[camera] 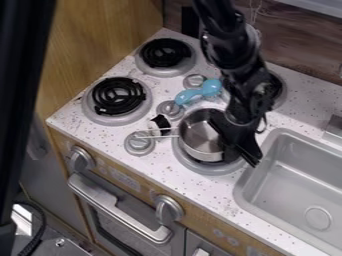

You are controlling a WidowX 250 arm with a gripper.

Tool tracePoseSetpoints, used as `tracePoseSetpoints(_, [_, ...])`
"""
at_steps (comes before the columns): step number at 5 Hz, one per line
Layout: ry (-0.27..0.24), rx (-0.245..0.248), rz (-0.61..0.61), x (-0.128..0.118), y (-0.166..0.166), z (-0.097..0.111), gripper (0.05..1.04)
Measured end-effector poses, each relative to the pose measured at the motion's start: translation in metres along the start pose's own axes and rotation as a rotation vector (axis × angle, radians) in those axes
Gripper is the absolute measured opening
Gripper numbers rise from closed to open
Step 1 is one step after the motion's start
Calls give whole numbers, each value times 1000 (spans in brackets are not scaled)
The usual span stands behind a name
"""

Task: Move the silver pot from the lower left burner to the lower right burner

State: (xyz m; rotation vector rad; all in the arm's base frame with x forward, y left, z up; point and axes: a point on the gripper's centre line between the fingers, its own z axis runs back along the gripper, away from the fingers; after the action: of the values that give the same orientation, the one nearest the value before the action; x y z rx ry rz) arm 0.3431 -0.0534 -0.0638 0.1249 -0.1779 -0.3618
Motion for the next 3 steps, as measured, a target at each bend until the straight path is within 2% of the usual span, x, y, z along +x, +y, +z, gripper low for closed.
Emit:
tracePoseSetpoints(2, [5, -16, -4, 8, -6, -8, 87])
tracePoseSetpoints(3, [24, -6, 83, 5, -5, -7, 243])
